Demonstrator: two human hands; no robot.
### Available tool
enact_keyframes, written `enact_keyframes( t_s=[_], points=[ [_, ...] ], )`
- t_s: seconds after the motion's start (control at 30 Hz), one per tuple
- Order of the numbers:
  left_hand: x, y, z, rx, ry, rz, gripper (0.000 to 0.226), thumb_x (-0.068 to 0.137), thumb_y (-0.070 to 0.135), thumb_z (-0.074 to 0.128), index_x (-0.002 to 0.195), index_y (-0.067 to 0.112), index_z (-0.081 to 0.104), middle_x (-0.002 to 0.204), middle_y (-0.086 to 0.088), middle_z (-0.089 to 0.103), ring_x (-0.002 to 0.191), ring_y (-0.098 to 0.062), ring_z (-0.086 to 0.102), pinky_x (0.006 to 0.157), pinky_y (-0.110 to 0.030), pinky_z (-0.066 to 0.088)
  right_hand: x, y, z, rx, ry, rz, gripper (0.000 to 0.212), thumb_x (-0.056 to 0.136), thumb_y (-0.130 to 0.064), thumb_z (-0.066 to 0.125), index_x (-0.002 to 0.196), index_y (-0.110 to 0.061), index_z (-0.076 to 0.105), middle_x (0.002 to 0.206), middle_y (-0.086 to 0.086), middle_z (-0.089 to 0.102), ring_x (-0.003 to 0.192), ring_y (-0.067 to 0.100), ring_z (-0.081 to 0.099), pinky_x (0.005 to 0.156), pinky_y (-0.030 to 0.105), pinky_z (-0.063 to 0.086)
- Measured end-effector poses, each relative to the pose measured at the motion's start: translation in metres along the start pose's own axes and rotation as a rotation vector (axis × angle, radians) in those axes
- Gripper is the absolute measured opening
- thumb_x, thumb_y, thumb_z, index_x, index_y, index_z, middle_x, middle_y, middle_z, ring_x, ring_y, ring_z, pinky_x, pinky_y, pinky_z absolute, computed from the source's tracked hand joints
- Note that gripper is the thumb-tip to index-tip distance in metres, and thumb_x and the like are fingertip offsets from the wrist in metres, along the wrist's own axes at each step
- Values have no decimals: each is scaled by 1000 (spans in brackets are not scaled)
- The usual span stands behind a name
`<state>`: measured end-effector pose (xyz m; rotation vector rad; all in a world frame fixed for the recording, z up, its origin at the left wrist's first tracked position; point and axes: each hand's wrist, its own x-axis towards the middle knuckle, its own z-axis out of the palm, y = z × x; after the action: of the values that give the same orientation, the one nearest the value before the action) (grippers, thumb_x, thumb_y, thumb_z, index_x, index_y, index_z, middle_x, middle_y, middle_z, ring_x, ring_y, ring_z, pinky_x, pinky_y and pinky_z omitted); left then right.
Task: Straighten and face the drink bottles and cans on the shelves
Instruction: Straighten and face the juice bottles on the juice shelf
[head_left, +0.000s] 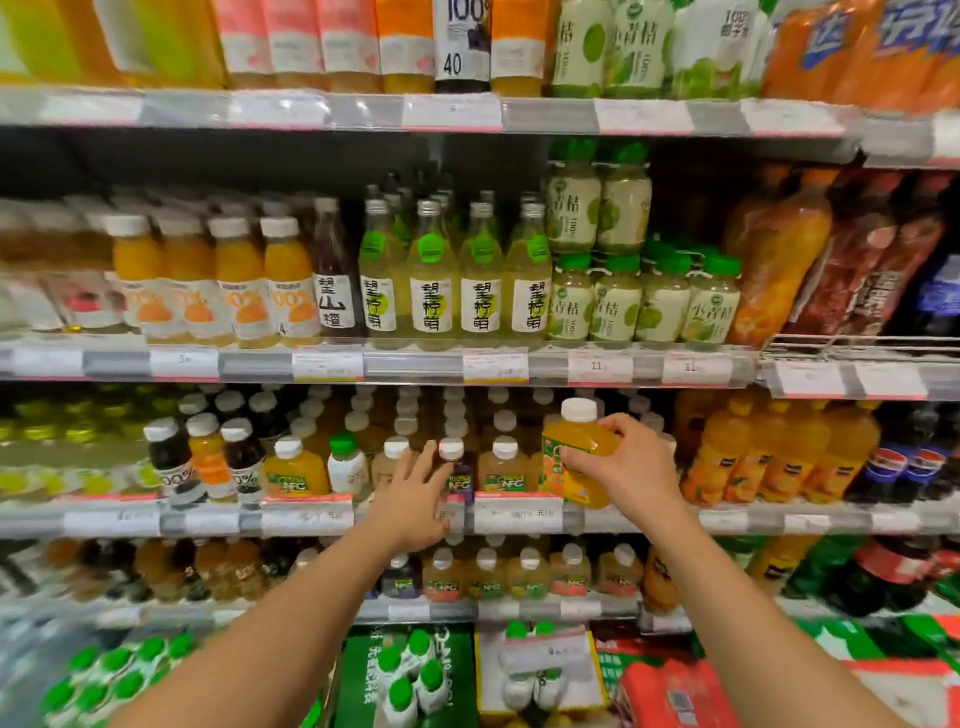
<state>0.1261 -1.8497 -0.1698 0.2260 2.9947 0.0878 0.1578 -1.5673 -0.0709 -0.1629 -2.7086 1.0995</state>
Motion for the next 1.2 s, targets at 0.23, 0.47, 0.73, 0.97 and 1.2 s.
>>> enact_keyframes(
  t_s=[0.23,0.47,0.73,0.97,1.2],
  points=[
    [14,-13,25,1,-23,-19,84,94,48,56,161,32,8,170,-1,-5,155,-32,-12,123,-60,12,13,0,21,14,-16,-5,53,67,-60,85,107,-33,62,98,-13,68,89,13,67,81,41,58],
    [5,-39,11,-96,207,112,53,93,35,55,145,27,49,160,2,35,145,-25,34,112,-40,40,17,-17,59,64,-99,-34,58,70,-57,85,115,-28,62,98,-14,66,86,8,64,74,32,55],
    [10,-128,-10,-75,344,-203,63,90,24,64,147,13,42,148,-12,44,137,-34,40,110,-42,40,17,-50,116,108,-234,-79,51,68,-51,87,109,-34,61,96,-15,71,86,7,68,81,40,59],
    [36,-141,2,-229,270,-225,56,93,29,65,143,15,44,137,-10,47,122,-31,53,100,-40,48,26,-76,151,121,-310,-144,46,72,-43,89,107,-31,63,93,-16,71,81,-2,67,74,29,59],
    [17,-153,1,-366,459,-219,50,86,35,76,127,17,55,123,-4,51,116,-26,51,91,-39,50,37,-117,179,103,-346,-236,47,76,-49,85,111,-30,60,100,-14,67,82,2,66,58,16,53]
  ],
)
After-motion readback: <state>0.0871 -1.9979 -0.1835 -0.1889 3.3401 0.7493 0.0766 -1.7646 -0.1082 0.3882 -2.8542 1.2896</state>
